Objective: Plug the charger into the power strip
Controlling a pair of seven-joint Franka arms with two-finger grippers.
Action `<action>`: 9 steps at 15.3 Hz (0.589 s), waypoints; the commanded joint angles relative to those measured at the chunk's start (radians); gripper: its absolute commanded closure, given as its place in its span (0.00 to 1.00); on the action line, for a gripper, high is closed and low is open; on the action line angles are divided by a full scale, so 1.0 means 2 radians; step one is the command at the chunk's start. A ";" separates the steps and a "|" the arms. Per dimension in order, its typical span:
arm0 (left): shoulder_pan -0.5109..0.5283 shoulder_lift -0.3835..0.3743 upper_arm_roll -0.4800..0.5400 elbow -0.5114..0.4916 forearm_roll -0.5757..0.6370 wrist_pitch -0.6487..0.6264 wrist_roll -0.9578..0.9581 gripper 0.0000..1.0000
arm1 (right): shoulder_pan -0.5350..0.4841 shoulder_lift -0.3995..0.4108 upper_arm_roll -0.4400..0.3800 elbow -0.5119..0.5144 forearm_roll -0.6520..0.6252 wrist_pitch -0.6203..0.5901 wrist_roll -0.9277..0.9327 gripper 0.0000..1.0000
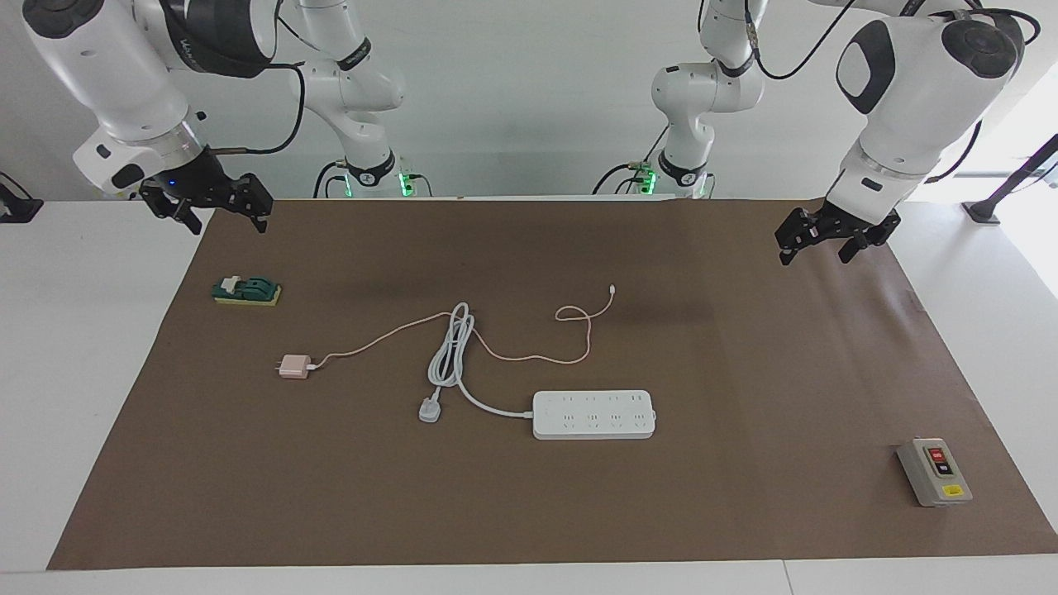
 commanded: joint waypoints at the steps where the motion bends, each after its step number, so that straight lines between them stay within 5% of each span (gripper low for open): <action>1: 0.001 -0.001 0.002 0.007 -0.002 -0.002 0.008 0.00 | -0.011 -0.006 0.004 -0.004 0.011 0.001 -0.012 0.00; 9: 0.001 0.003 0.003 0.006 -0.003 0.006 0.008 0.00 | -0.010 -0.008 0.003 -0.003 0.008 0.006 -0.005 0.00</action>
